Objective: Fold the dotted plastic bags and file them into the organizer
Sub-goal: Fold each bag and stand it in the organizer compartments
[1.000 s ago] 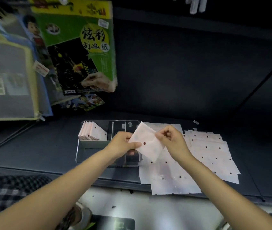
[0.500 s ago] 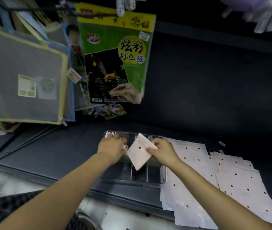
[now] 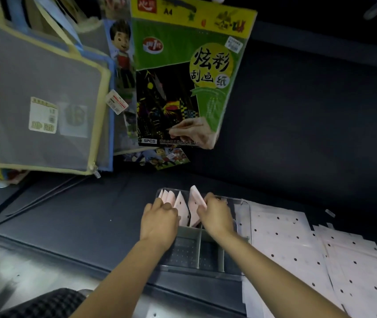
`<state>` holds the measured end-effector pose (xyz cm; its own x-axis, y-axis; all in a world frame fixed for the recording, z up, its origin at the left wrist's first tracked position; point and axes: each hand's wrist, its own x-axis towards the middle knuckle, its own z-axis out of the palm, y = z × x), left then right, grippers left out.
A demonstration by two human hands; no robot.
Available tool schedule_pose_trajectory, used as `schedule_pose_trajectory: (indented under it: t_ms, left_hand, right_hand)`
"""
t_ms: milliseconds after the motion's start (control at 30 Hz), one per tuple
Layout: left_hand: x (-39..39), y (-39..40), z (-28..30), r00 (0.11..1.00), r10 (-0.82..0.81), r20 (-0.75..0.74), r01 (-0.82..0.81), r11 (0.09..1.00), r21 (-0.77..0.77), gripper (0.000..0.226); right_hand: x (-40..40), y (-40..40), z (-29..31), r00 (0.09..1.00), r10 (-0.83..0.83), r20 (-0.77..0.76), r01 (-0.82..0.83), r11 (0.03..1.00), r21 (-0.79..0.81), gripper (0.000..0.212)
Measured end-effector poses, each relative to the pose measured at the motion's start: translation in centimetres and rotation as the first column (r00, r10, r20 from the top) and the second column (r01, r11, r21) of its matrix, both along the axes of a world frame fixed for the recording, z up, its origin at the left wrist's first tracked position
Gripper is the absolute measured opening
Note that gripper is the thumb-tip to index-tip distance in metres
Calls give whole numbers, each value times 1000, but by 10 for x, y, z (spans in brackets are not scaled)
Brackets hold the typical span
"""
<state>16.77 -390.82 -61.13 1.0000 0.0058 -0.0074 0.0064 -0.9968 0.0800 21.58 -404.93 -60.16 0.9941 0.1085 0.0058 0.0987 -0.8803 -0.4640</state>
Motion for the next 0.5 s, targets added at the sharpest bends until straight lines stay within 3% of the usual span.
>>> schedule_pose_trajectory:
  t_ms: [100, 267, 367, 433, 500]
  left_hand:
    - [-2, 3, -3, 999, -24, 27, 25, 998, -49, 33]
    - [-1, 7, -6, 989, 23, 149, -1, 989, -147, 28]
    - [0, 8, -12, 994, -36, 106, 50, 990, -135, 36]
    - [0, 10, -15, 998, -48, 39, 51, 995, -89, 39]
    - [0, 13, -16, 999, -42, -3, 42, 999, -17, 41]
  right_hand:
    - [1, 15, -11, 997, 27, -73, -30, 999, -29, 18]
    - [-3, 27, -25, 937, 197, -289, -142, 969, 201, 29]
    - [-6, 23, -23, 856, 357, -374, -278, 928, 249, 34]
    - [-11, 13, -19, 846, 391, -364, -306, 913, 270, 34]
    - [-20, -6, -12, 898, 348, -267, -259, 912, 318, 35]
